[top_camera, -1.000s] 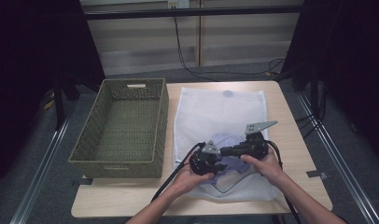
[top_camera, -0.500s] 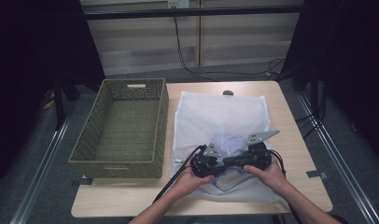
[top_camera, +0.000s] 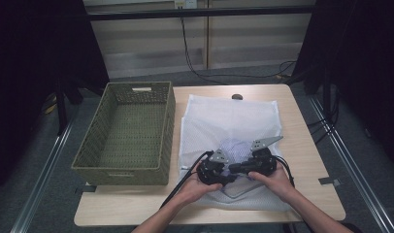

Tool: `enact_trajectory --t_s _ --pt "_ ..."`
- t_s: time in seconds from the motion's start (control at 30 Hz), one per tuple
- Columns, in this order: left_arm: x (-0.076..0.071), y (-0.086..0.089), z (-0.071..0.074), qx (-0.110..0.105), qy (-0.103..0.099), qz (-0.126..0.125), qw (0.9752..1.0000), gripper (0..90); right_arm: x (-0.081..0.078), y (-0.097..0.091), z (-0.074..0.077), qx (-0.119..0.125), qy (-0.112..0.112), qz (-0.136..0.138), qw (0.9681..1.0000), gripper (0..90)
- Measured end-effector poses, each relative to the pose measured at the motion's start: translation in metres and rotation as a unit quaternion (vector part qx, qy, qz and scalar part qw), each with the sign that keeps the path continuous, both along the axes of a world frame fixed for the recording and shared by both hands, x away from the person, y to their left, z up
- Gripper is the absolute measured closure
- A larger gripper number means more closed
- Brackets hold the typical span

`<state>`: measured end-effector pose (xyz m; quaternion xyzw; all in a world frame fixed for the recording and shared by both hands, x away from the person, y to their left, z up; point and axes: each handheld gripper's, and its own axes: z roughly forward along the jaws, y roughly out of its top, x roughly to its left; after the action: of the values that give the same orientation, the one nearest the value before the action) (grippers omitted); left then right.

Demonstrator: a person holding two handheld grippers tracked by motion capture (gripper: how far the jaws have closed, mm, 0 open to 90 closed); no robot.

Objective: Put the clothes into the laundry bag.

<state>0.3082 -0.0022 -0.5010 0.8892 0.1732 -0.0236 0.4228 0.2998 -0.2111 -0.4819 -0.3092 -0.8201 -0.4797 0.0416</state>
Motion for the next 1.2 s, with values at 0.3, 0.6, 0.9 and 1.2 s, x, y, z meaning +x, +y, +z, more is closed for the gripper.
enact_trajectory --t_s 0.3,0.6,0.9,1.2 --pt "-0.015 0.023 0.022 0.002 -0.001 0.017 0.9998 43.5 0.003 -0.002 0.0 -0.005 -0.003 -0.01 0.9999 88.9" --pt "-0.042 0.067 0.038 -0.028 -0.015 0.022 0.9993 53.7 0.004 -0.006 0.003 -0.003 -0.006 -0.018 0.9998 85.7" --pt "-0.065 0.068 0.026 0.002 -0.015 -0.039 0.9991 65.5 0.001 -0.006 0.01 0.007 -0.018 -0.02 0.9996 79.3" --pt "-0.066 0.05 0.015 0.038 -0.019 -0.056 0.9975 65.4 -0.008 -0.008 0.024 0.023 -0.04 -0.016 0.9988 77.5"
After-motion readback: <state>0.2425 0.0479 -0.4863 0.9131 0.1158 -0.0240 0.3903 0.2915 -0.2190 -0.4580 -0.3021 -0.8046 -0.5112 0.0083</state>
